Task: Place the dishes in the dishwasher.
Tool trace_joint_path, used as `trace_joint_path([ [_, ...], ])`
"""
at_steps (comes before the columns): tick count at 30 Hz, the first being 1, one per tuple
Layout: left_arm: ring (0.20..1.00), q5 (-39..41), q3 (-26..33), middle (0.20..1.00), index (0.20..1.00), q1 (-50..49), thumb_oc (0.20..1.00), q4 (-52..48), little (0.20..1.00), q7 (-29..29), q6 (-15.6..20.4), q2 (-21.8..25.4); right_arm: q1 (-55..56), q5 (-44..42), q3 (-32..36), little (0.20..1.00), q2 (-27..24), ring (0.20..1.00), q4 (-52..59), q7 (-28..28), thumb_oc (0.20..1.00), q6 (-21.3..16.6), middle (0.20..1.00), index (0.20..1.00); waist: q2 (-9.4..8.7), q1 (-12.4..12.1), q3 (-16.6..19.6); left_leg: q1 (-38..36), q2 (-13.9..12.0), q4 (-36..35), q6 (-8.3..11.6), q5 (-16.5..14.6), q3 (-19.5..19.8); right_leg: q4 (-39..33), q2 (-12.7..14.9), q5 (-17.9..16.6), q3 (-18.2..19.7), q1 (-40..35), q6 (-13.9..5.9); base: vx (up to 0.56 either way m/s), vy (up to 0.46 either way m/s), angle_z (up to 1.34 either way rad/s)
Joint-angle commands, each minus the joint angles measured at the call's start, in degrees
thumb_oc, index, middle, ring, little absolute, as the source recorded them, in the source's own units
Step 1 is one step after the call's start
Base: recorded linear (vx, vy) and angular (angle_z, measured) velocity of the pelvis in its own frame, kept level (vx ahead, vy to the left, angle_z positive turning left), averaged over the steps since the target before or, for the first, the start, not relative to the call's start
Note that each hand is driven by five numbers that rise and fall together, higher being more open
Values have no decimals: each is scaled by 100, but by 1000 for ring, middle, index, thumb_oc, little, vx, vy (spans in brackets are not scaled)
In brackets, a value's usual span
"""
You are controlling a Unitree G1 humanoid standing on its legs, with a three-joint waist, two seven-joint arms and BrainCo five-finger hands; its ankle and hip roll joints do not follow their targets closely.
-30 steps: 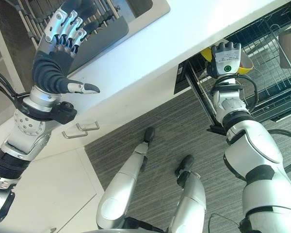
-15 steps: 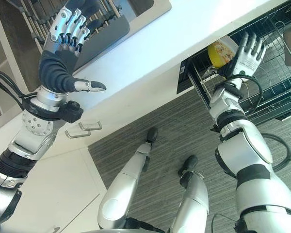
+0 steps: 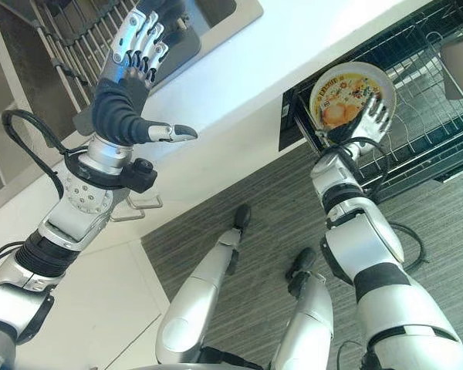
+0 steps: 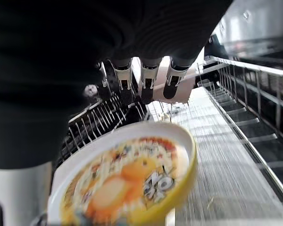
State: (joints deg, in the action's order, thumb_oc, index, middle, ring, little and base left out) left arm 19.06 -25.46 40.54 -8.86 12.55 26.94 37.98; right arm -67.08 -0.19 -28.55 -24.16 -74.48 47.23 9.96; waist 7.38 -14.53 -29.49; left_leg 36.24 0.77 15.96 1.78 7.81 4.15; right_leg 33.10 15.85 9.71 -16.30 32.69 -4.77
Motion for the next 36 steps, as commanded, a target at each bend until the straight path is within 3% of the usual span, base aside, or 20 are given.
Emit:
trace_joint_path([
  [1,1000,-104,-47,1000,1000,183,1000,100,1000,146,92,-396,-10,-88,2,1000,-170,1000,38,-205,1000,-429,1000,1000,126,-46,-30,-137,0,68,-224,-675,59,-245,147,-528,-3,-29,-146,0,0,0],
  [8,1000,-15,-31,1000,1000,193,1000,103,1000,214,15,-440,123,-418,215,1000,-71,1000,261,701,1000,-831,1000,1000,158,5,-30,-252,-28,42,-212,-668,11,-210,148,-506,19,-105,-137,0,5,0],
  [10,1000,32,-3,1000,1000,194,1000,116,1000,213,-12,-451,149,-591,550,1000,3,1000,538,1311,1000,-1394,1000,1000,136,46,-30,-362,-72,-15,-200,-679,-30,-286,125,-511,22,-212,-129,-38,35,-1],
  [12,1000,34,27,1000,1000,199,1000,111,1000,231,-25,-443,178,-640,680,1000,72,1000,829,1716,1000,-1584,1000,1000,99,82,-30,-437,-95,-33,-198,-698,-59,-321,109,-511,32,-281,-132,-44,20,-1],
  [13,1000,40,55,1000,1000,218,1000,97,1000,240,-36,-429,167,-669,731,1000,76,1000,919,1820,1000,-1687,1000,1000,108,88,-30,-361,-125,-62,-231,-563,-102,-389,94,-644,-43,-228,-65,-93,61,-2],
  [16,1000,-68,165,1000,1000,94,1000,27,1000,379,-134,-458,595,-820,1142,1000,129,1000,1811,2280,1000,-2041,1000,1000,16,258,-30,-642,-188,-142,-222,-631,-203,-485,-4,-610,62,-437,-61,-44,72,-11],
  [19,1000,-80,340,1000,1000,-151,1000,-65,1000,396,-197,-438,1182,-426,1374,1000,221,1000,2879,2760,1000,-2072,1000,1000,-59,411,-30,-967,-245,-255,-214,-698,-295,-650,-92,-593,162,-703,-59,1,55,-15],
  [21,1000,-54,438,1000,1000,-279,1000,-107,1000,348,-206,-433,1448,-255,1422,1000,272,1000,3452,2866,1000,-2016,1000,1000,-96,483,-30,-1141,-274,-306,-208,-731,-325,-756,-130,-587,215,-862,-56,15,49,-21],
  [23,1000,-60,642,1000,1000,-590,1000,-264,1000,297,-158,-418,2101,86,1367,1000,361,1000,4696,2941,1000,-1674,1000,1000,-163,660,-30,-1527,-345,-421,-192,-765,-401,-963,-170,-591,311,-1202,-58,55,67,-22],
  [26,1000,-20,846,1000,1000,-869,1000,-418,1000,221,-109,-422,2680,169,1321,1000,473,1000,5320,3015,1000,-1644,1000,1000,-209,803,-27,-1892,-454,-560,-154,-761,-518,-1225,-197,-644,333,-1558,-52,36,44,-19],
  [31,1000,386,1337,1000,1000,-1971,1000,-746,1000,-276,-122,-378,4250,114,1727,1000,381,1000,6156,2803,1000,-2331,1000,1000,-394,1036,463,-2615,-772,-926,-24,-775,-802,-1852,-282,-694,350,-2304,-91,107,-5,-27],
  [36,1000,495,1570,1000,1000,-3077,1000,-784,1000,-1050,-64,-518,5356,-39,2554,1000,117,1000,6354,2784,1000,-3076,1000,1000,-555,1138,1111,-3243,-1017,-1545,115,-507,-941,-2569,-408,-873,334,-3030,-147,140,-57,-24],
])
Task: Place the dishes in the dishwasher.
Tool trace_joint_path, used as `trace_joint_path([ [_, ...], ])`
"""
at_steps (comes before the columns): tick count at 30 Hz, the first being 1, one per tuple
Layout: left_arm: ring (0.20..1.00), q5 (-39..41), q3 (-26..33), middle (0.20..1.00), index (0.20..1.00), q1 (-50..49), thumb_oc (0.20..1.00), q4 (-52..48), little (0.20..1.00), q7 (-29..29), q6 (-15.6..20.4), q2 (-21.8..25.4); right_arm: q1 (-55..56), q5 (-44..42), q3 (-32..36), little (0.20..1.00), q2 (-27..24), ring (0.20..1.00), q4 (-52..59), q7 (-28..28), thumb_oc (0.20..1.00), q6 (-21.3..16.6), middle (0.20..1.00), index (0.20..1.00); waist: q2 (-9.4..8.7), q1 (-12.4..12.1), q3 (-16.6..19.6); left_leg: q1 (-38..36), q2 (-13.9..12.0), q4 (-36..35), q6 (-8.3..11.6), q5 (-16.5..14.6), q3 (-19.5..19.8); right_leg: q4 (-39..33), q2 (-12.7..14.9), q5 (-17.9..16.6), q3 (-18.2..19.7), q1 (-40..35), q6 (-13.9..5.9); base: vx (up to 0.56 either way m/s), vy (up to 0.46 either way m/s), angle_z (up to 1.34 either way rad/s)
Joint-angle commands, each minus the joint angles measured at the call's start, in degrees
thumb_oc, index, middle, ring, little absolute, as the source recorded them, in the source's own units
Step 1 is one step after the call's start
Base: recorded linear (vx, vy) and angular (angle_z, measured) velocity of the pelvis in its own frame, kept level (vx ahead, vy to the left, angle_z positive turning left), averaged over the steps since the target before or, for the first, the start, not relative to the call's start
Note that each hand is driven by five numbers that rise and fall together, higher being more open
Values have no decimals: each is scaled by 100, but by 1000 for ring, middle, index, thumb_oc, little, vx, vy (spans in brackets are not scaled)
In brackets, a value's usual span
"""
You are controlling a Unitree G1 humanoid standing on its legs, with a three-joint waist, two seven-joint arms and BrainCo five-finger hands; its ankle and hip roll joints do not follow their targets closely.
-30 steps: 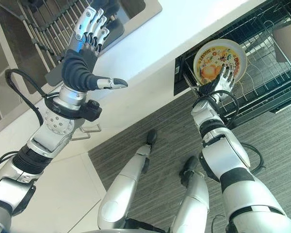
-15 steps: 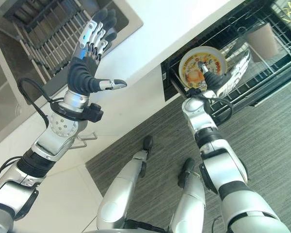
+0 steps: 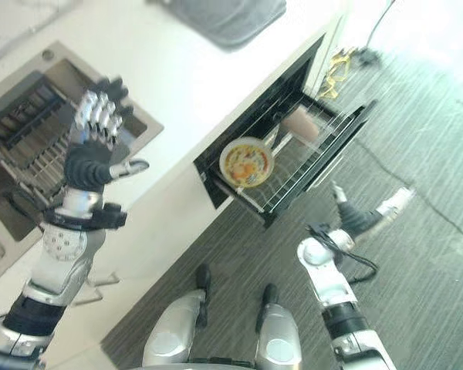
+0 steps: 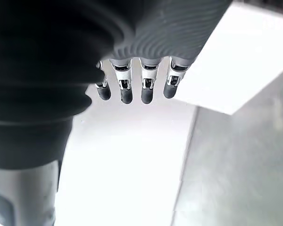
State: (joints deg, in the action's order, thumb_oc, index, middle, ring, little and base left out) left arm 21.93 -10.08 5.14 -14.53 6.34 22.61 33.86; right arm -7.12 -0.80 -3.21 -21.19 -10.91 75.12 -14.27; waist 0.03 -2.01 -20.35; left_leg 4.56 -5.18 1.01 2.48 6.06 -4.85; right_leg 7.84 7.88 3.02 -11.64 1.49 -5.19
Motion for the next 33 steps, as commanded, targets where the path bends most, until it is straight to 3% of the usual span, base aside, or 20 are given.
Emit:
trace_joint_path([
  [1,1000,237,80,1000,1000,282,1000,-197,1000,-640,368,-118,-436,-267,297,1000,-185,1000,-89,-103,1000,-840,1000,1000,142,-72,379,-199,-480,-206,82,-247,-64,-198,353,-257,-129,-53,-113,144,-74,-21],
  [6,1000,245,-24,1000,1000,72,1000,-36,1000,-1017,363,-99,26,-1219,978,1000,-31,1000,-709,-476,1000,-1459,1000,1000,64,11,835,-498,-589,-550,166,-123,-107,-643,244,-408,-80,-429,-132,88,-39,-5],
  [9,1000,262,-33,1000,1000,9,1000,119,1000,-1053,411,-54,246,-2452,1261,1000,157,1000,-1366,-947,1000,-1920,1000,1000,48,73,976,-624,-633,-585,190,-139,-146,-686,203,-384,-73,-563,-122,72,0,-2],
  [11,1000,191,-62,1000,1000,20,1000,204,1000,-1024,341,-60,399,-3763,1514,1000,462,1000,-1980,-1682,1000,-2319,1000,1000,44,75,1046,-722,-663,-587,204,-155,-183,-642,202,-323,-165,-663,-111,106,-58,-4],
  [12,1000,156,-100,1000,1000,82,1000,264,1000,-1072,195,-83,442,-4586,1581,1000,662,1000,-2447,-2462,1000,-2309,1000,1000,42,28,1103,-807,-663,-601,213,-170,-157,-654,216,-303,-249,-777,-111,114,-114,-7],
  [15,1000,42,-138,1000,1000,197,1000,282,1000,-1241,-24,-102,316,-5273,1419,1000,908,1000,-2887,-3436,1000,-2139,1000,1000,71,-84,1219,-872,-647,-601,246,-205,-31,-813,246,-335,-342,-967,-144,53,-122,-1],
  [21,1000,-29,-90,1000,1000,387,1000,473,1000,-1373,-121,32,-11,-6462,1001,1000,1093,1000,-3615,-5388,1000,-1981,1000,1000,228,-254,1402,-928,-547,-601,269,-225,160,-920,328,-362,-471,-1125,-179,62,-69,12],
  [23,1000,65,5,1000,1000,352,1000,432,1000,-1460,-190,120,-67,-6818,870,1000,1148,1000,-3731,-5990,1000,-1749,1000,1000,315,-335,1450,-994,-494,-601,268,-258,224,-880,402,-325,-565,-1192,-209,108,-22,20],
  [27,1000,106,115,1000,1000,211,1000,278,1000,-1626,-254,181,-257,-6860,713,1000,1118,1000,-3999,-6663,1000,-1506,1000,1000,418,-517,1545,-1119,-387,-601,274,-320,346,-990,557,-415,-802,-1381,-324,151,-7,33],
  [33,1000,304,211,1000,1000,-74,1000,77,1000,-1775,-317,296,-600,-6828,508,1000,875,1000,-4195,-6999,1000,-1181,1000,1000,418,-760,1546,-1164,-320,-555,265,-355,463,-960,649,-447,-939,-1406,-394,165,8,23],
])
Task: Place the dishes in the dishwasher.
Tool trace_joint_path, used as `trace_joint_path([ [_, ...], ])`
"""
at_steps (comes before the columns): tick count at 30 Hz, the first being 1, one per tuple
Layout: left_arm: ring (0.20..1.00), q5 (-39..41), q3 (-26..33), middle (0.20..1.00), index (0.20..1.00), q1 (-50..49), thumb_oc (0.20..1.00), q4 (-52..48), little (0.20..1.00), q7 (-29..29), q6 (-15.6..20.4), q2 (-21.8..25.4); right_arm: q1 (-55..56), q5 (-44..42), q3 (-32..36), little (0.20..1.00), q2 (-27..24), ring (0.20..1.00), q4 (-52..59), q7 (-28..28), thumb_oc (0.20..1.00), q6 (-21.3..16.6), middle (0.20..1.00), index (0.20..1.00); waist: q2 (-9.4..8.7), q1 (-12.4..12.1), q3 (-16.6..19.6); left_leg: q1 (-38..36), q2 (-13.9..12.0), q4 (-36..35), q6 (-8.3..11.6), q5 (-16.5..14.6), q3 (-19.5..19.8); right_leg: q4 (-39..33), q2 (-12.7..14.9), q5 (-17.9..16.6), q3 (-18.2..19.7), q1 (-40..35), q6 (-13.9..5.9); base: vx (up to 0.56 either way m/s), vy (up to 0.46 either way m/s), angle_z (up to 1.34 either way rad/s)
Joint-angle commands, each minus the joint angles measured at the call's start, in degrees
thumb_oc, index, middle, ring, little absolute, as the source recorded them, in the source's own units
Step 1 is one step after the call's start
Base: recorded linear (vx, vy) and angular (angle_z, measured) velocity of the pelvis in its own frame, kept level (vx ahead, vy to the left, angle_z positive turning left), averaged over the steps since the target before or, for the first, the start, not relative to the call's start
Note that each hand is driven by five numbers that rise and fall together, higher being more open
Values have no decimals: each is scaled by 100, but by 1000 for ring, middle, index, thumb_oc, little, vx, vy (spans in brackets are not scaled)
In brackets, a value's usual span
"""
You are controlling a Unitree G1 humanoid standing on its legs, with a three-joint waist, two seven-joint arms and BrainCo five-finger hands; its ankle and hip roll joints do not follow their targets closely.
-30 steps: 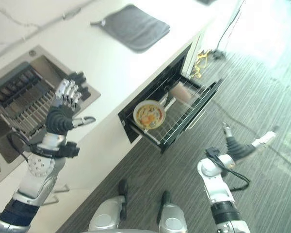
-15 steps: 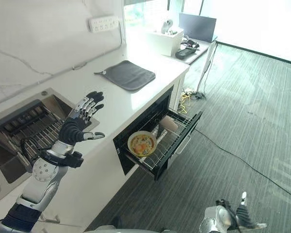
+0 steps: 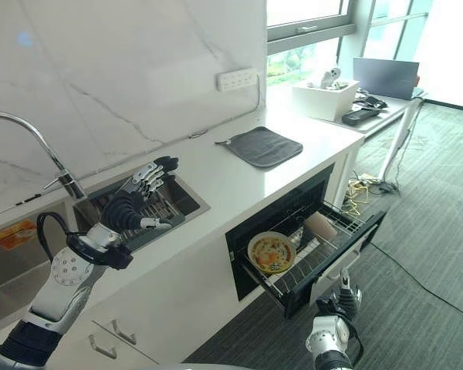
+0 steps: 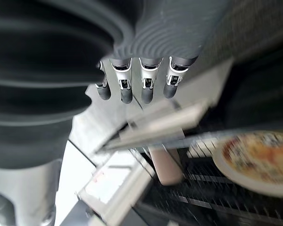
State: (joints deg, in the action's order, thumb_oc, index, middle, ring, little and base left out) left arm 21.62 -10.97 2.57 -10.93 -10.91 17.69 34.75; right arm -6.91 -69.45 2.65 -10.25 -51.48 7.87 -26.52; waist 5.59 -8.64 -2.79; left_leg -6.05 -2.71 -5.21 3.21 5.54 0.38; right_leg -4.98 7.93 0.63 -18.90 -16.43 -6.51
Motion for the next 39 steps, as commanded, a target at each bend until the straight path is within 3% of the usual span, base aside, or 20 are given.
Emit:
trace_joint_path([
  [1,1000,336,317,1000,1000,145,1000,-313,1000,-76,195,213,-652,5,-99,1000,-232,1000,-165,-278,1000,47,1000,1000,-137,-133,-261,-84,-578,137,186,-298,-54,437,663,-170,-218,414,-245,76,40,16],
  [3,1000,323,333,1000,1000,108,1000,-329,1000,-98,229,227,-675,-38,-97,1000,-252,1000,-205,-292,1000,57,1000,1000,-141,-160,-308,-39,-582,242,172,-316,-32,544,673,-136,-217,438,-231,22,33,8],
  [5,1000,335,310,1000,1000,158,1000,-288,1000,-109,250,281,-789,-3,56,1000,-284,1000,-504,116,1000,67,1000,1000,-204,-257,-368,39,-535,395,97,-368,138,871,629,49,-207,472,-187,73,62,2],
  [9,1000,332,271,1000,1000,235,1000,-222,1000,-95,153,253,-783,204,175,1000,-225,1000,-871,424,1000,135,1000,1000,-263,-283,-365,-54,-531,426,69,-416,197,1015,594,143,-199,454,-142,106,47,5],
  [12,1000,113,173,1000,1000,77,1000,-259,1000,41,190,198,-584,490,275,1000,-181,1000,-1038,725,1000,120,1000,1000,-240,-213,-477,-67,-524,865,39,-603,221,1710,483,464,-135,627,39,126,81,-6],
  [15,1000,-9,157,1000,1000,23,1000,-244,1000,229,253,197,-455,638,470,1000,-336,1000,-1046,554,1000,212,1000,1000,-174,-113,-729,138,-496,1522,13,-811,270,2566,501,771,-1,970,178,41,43,-7],
  [20,1000,-220,46,1000,1000,139,1000,-304,1000,349,307,186,-523,811,631,1000,-711,1000,-949,240,1000,470,1000,1000,-81,-24,-967,612,-425,2153,90,-965,251,3363,624,1036,112,1417,255,-78,37,0],
  [33,1000,-155,76,1000,1000,-180,1000,-642,1000,407,-80,264,-506,1047,291,1000,-1125,1000,-578,-1230,1000,1053,1000,1000,12,59,-1117,925,-273,2763,63,-1122,122,4313,870,1199,243,1859,309,19,0,5],
  [39,1000,23,-1,1000,1000,-74,1000,-817,1000,538,33,483,-860,1019,183,1000,-1398,1000,-302,-1297,1000,1182,1000,1000,66,-31,-1292,1370,-138,2824,7,-988,243,4537,878,1178,305,2277,328,-12,-53,-1],
])
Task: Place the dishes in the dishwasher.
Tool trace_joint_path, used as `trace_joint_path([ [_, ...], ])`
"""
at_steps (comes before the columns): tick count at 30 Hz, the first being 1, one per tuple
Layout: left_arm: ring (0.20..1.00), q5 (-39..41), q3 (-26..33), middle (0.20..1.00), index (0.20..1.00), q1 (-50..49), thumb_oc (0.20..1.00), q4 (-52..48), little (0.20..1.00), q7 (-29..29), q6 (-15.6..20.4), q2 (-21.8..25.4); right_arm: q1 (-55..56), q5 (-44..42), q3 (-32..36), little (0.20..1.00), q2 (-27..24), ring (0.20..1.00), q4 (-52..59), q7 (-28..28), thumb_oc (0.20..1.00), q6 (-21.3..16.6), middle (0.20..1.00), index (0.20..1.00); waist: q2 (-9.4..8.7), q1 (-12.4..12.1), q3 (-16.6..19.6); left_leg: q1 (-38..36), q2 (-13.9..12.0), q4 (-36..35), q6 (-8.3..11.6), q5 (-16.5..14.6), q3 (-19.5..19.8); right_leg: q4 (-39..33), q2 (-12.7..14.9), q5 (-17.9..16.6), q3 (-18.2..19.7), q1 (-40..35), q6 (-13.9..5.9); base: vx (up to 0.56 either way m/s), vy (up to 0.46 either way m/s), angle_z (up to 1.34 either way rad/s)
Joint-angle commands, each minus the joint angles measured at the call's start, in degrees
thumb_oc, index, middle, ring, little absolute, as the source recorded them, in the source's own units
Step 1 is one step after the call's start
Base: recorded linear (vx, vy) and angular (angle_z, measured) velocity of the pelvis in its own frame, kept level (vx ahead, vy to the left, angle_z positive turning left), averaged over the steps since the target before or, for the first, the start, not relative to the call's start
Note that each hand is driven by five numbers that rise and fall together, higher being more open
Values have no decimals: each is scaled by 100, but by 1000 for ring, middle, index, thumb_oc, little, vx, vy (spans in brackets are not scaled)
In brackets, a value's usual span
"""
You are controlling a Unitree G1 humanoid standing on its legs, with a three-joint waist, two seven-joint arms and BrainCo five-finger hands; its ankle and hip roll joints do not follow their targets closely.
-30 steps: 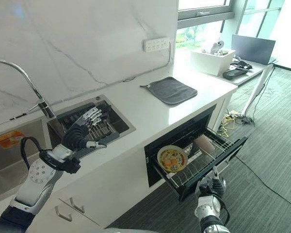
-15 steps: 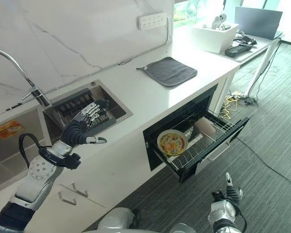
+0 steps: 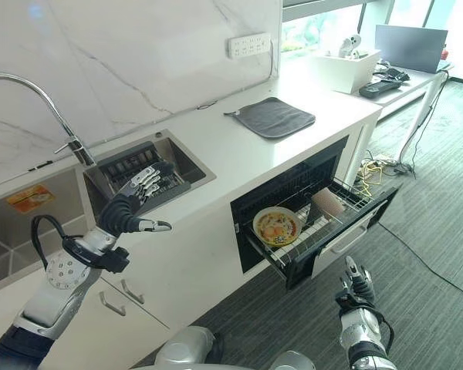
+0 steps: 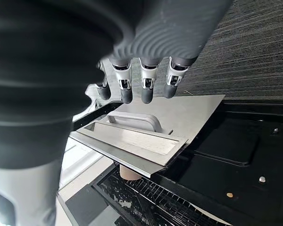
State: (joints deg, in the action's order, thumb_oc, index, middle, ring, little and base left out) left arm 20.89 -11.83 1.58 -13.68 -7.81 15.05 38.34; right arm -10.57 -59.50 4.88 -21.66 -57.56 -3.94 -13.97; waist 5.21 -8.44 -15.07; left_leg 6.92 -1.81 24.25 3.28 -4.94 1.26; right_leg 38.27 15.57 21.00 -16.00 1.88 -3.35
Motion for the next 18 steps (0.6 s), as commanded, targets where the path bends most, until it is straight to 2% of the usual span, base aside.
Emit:
trace_joint_path([
  [1,1000,123,72,1000,1000,123,1000,-551,1000,282,346,185,-635,70,-44,1000,-332,1000,347,-130,1000,-59,1000,1000,104,-85,-112,287,-181,-36,-16,62,180,322,145,-842,53,641,11,-189,-75,1],
  [10,1000,216,-88,1000,1000,1054,1000,-429,1000,525,368,475,-2031,206,-259,1000,-669,1000,174,2,1000,-8,1000,1000,106,-359,-695,1198,66,212,-158,144,452,680,82,-822,220,1518,20,-142,-55,2],
  [18,1000,201,-13,1000,1000,1779,1000,-198,1000,590,457,554,-2725,72,-419,1000,-474,1000,149,179,1000,-257,1000,1000,110,-495,-1305,1581,237,121,-365,249,620,503,-77,-1004,295,1935,-12,-83,-7,-2],
])
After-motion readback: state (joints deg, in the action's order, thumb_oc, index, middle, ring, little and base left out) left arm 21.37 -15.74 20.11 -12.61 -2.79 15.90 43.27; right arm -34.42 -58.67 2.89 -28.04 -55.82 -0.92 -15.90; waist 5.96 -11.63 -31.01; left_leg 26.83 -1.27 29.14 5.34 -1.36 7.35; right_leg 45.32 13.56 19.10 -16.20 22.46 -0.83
